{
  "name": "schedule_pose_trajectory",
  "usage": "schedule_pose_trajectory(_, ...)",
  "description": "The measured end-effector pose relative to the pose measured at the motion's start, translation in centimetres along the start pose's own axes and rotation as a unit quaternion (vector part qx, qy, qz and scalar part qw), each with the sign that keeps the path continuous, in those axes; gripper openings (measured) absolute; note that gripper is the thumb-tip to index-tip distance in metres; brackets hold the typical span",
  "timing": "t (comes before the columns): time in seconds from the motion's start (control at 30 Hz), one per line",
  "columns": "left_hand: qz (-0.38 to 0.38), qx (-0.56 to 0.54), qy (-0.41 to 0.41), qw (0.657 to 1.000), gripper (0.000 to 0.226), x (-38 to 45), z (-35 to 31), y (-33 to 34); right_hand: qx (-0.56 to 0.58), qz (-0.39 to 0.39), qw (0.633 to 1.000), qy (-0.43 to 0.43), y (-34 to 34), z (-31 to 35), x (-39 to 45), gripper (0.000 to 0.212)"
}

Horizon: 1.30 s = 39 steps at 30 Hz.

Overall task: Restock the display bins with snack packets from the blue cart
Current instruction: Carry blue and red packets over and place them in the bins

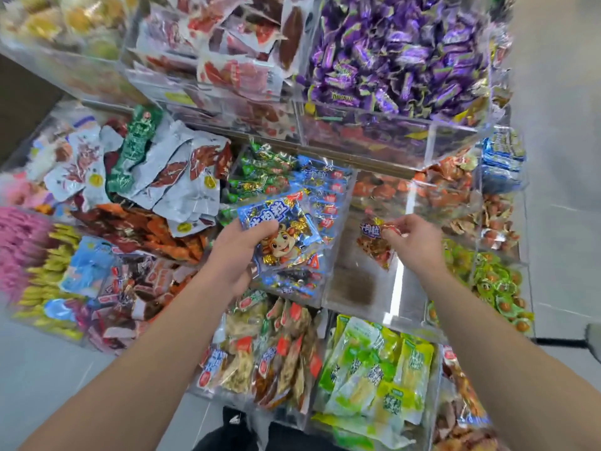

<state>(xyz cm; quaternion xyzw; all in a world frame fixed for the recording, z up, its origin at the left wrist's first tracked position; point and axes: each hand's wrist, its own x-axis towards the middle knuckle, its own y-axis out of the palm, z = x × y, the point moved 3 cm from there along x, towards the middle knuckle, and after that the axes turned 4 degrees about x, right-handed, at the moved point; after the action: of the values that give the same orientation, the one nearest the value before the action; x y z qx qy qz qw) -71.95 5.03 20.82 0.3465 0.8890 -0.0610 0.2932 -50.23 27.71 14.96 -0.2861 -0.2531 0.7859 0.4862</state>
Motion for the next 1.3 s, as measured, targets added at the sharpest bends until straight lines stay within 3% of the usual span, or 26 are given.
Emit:
schedule_pose_trajectory(0.13, -0.026, -0.015, -0.018, 0.999, 0.072, 2.1, -0.3, 0.5, 0.019, -0.009, 1.0, 0.014, 2.1, -1.3, 3.5, 0.016)
schedule_pose_trajectory(0.17, -0.025, -0.023, -0.018, 0.999, 0.072, 2.5, -0.3, 0.6, 0.039, -0.02, 0.999, 0.016, 2.6, -1.7, 4.2, 0.014)
schedule_pose_trajectory(0.37, 0.003, -0.038, -0.012, 0.999, 0.026, 4.9, -0.3, 1.9, 0.164, -0.065, 0.978, 0.112, 5.4, -5.0, 7.3, 0.023)
schedule_pose_trajectory(0.47, -0.008, -0.042, -0.016, 0.999, 0.019, 5.8, -0.2, 2.1, 0.245, -0.124, 0.944, 0.185, 6.6, -6.1, 7.4, 0.033)
schedule_pose_trajectory(0.57, 0.003, -0.038, -0.021, 0.999, 0.012, 6.4, -0.1, 2.0, 0.266, -0.101, 0.929, 0.235, 7.9, -6.8, 8.0, 0.03)
schedule_pose_trajectory(0.77, 0.035, -0.03, -0.035, 0.998, 0.025, 7.3, 0.1, 1.3, 0.129, -0.026, 0.969, 0.207, 9.2, -5.0, 8.7, 0.034)
schedule_pose_trajectory(0.93, 0.042, -0.014, -0.052, 0.998, 0.03, 7.7, -0.1, 1.3, 0.172, -0.037, 0.94, 0.291, 9.1, -5.5, 8.0, 0.08)
schedule_pose_trajectory(1.0, 0.044, -0.011, -0.059, 0.997, 0.024, 7.6, -0.3, 1.4, 0.175, -0.041, 0.936, 0.302, 8.9, -5.9, 7.6, 0.085)
schedule_pose_trajectory(1.1, 0.052, -0.012, -0.058, 0.997, 0.02, 7.5, -0.5, 1.6, 0.212, -0.041, 0.928, 0.302, 8.6, -6.0, 7.2, 0.075)
schedule_pose_trajectory(1.2, 0.066, -0.018, -0.048, 0.996, 0.036, 7.1, -0.8, 1.7, 0.219, -0.061, 0.928, 0.295, 7.5, -5.2, 6.3, 0.061)
schedule_pose_trajectory(1.3, 0.082, -0.019, -0.032, 0.996, 0.035, 6.7, -0.9, 1.5, 0.275, -0.077, 0.924, 0.254, 6.1, -3.1, 3.9, 0.027)
